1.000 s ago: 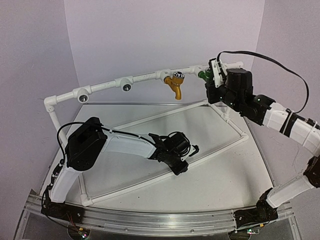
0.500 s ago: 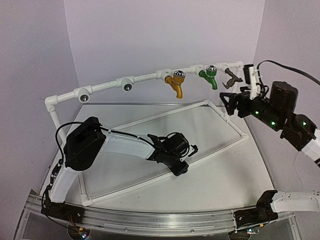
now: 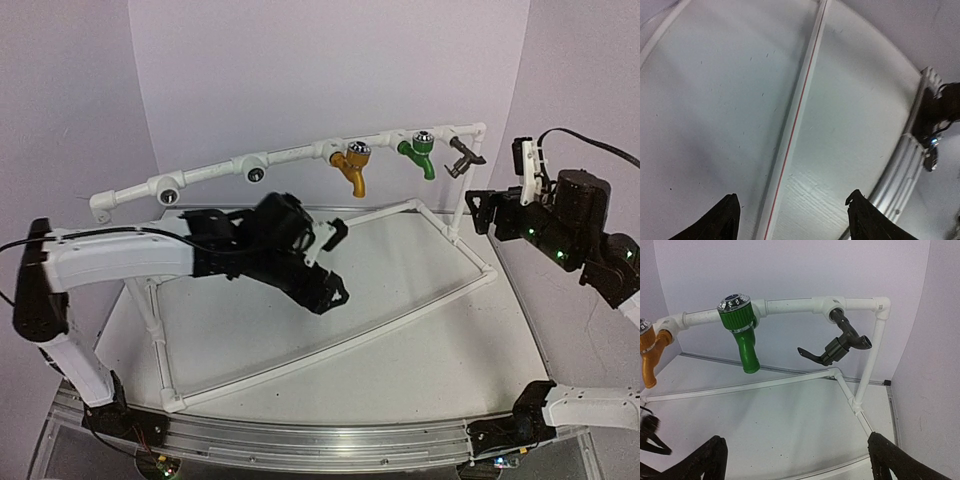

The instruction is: Install the water faucets

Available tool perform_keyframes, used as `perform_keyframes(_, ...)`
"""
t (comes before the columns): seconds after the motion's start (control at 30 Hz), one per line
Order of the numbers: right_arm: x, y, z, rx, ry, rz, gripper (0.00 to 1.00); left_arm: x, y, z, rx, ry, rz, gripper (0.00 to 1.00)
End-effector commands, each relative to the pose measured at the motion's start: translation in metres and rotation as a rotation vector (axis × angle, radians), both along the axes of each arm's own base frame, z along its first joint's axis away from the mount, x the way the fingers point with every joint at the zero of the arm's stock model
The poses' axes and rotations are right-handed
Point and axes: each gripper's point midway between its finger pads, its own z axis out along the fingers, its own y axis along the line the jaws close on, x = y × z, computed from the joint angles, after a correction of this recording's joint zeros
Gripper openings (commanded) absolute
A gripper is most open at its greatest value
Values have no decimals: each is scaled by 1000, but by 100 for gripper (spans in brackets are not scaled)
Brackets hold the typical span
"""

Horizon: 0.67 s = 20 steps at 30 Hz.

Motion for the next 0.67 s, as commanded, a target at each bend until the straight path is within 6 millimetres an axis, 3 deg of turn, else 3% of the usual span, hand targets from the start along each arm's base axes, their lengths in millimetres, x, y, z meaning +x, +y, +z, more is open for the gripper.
perform_keyframes(0.0, 3, -16, 29, 15, -54, -91, 98, -43, 34, 113, -276, 13, -42, 79)
perform_keyframes(0.17, 1, -20, 35, 4, -74, -97, 98, -56, 85, 220, -516, -138, 8, 83)
perform_keyframes(0.27, 2, -25, 37, -2, -80, -127, 98, -47, 121, 257, -587, -243, 119, 85)
perform_keyframes(0.4, 1, -27, 39, -36, -86, -134, 98, -48, 146, 285, -634, -321, 165, 88)
perform_keyframes(0.63, -3, -33, 49, -28, -109, -147, 98, -51, 162, 300, -665, -362, 181, 92)
